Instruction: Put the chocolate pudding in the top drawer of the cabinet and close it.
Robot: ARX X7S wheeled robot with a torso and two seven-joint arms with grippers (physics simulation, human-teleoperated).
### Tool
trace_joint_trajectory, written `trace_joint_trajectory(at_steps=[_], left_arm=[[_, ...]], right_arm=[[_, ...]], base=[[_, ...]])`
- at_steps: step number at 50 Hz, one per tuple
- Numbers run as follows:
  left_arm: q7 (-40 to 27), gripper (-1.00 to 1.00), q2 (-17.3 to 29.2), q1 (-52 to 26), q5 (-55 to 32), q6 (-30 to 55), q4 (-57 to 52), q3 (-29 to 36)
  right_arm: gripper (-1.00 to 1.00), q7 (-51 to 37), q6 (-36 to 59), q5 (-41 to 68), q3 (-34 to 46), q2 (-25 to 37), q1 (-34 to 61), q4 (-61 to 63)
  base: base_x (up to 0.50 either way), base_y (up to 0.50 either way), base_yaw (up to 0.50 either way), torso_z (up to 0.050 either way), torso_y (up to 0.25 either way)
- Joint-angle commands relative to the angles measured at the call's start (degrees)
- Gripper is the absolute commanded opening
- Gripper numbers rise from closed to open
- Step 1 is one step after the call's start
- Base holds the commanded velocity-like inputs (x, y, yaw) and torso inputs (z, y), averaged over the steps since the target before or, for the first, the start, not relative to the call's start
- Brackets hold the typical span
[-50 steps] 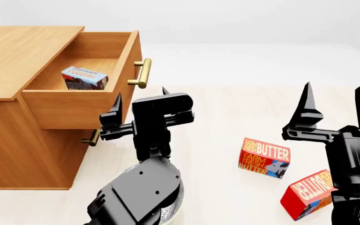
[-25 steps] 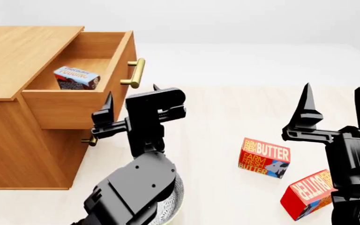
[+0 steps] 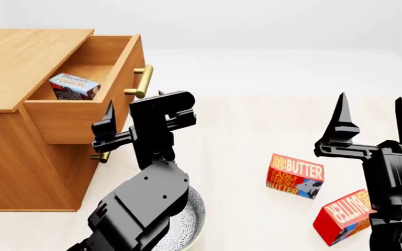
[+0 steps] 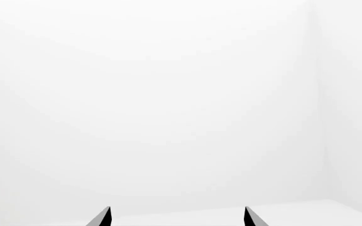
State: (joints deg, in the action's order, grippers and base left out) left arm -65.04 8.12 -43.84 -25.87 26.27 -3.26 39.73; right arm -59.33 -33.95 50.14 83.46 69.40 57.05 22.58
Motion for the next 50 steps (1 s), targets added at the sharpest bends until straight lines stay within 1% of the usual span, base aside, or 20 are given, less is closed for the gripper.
trace_joint_trajectory(at_steps=[1, 50], left_arm=[[-0.87, 1.00, 0.67, -0.79, -0.48, 0.34, 1.34, -1.53], [-2.83, 1.00, 2.57, -4.62, -0.14, -0.56, 9.42, -5.00]], right_arm=[[1.00, 0.13, 0.31, 0.08, -0.24, -0.23, -0.09, -0.17], [1.00, 0.76, 0.57, 0.31, -1.22, -0.84, -0.85, -0.63]], base=[[0.00, 0.00, 0.00, 0.000, 0.000], [0.00, 0.00, 0.00, 0.000, 0.000]])
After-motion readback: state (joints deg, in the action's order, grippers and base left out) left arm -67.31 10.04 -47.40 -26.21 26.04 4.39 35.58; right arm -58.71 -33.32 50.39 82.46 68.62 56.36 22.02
